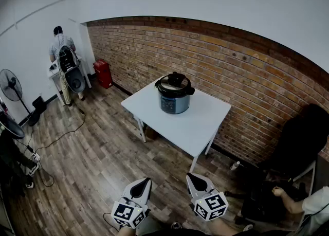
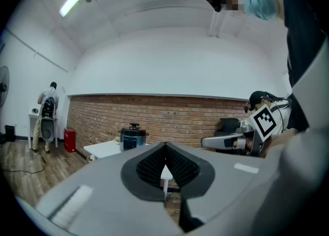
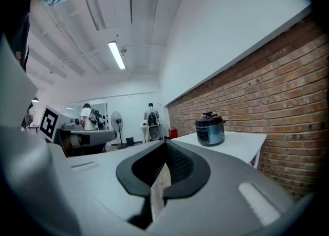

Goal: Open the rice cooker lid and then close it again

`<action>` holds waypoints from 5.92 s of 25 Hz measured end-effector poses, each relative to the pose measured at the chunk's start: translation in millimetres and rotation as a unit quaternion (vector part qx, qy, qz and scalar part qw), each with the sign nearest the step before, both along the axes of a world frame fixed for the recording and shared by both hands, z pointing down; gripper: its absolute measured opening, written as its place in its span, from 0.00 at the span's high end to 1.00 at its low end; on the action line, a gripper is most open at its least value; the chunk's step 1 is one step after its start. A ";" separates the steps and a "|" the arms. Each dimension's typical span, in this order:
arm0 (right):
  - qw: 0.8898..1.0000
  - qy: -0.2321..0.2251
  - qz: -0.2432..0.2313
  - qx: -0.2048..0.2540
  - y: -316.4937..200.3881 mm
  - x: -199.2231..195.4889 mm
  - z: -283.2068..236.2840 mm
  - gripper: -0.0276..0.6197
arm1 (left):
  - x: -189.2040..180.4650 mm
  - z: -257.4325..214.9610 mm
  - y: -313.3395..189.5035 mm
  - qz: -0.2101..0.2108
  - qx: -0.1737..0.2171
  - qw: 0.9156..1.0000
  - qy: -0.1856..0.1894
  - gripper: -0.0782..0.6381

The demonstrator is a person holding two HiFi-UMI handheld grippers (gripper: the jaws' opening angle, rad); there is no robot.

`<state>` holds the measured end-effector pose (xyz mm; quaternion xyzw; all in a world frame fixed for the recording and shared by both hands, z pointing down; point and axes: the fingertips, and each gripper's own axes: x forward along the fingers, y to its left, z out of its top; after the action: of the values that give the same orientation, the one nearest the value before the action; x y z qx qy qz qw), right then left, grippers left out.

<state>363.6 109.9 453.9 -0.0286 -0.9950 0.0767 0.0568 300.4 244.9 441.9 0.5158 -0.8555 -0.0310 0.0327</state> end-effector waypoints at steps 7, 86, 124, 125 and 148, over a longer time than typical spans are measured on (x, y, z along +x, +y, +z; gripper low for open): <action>1.000 -0.005 0.012 -0.001 -10.3 -32.9 2.3 0.95 | -37.2 7.6 -5.1 -0.001 0.018 1.000 0.010 0.89; 0.916 -0.011 0.391 -0.086 -214.0 -494.0 12.1 0.57 | -579.0 -3.4 -324.4 0.437 -0.026 0.899 0.024 0.46; 0.914 -0.020 0.390 -0.106 -277.2 -478.5 11.7 0.57 | -508.0 7.6 -481.2 0.655 -0.185 0.717 -0.149 0.44; 0.914 -0.020 0.391 -0.107 -278.0 -477.5 12.3 0.57 | -506.5 10.8 -483.8 0.658 -0.193 0.712 -0.154 0.44; 0.902 -0.026 0.414 -0.119 -291.4 -452.3 18.4 0.57 | -494.8 26.5 -486.9 0.712 -0.236 0.635 -0.183 0.46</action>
<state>-88.7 -181.5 472.3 0.3770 -0.9019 0.2105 -0.0096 -194.4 -242.0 468.4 0.9349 -0.1892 0.3002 0.0077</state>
